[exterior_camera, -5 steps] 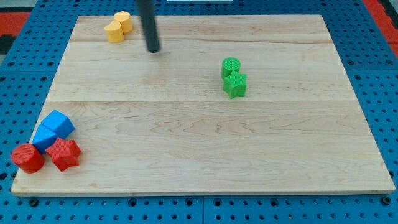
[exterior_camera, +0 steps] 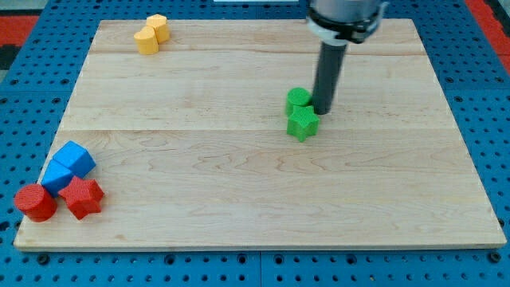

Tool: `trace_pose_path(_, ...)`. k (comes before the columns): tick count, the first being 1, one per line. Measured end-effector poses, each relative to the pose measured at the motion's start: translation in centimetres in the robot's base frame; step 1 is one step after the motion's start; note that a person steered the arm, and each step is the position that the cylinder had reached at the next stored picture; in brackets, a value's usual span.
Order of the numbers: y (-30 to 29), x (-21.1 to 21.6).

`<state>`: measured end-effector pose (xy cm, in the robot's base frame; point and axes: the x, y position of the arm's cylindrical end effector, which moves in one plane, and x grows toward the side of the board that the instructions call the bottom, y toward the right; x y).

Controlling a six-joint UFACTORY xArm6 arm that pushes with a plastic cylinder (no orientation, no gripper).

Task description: Move the green circle towards the yellow blocks

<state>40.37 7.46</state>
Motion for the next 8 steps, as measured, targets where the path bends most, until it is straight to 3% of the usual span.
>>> trace_pose_path(1,-4.8,-0.6)
trace_pose_path(3,-11.6,-7.7)
trace_pose_path(5,-13.1,-3.7)
trace_pose_path(7,-22.9,-9.7)
trace_pose_path(8,-22.9,-10.4)
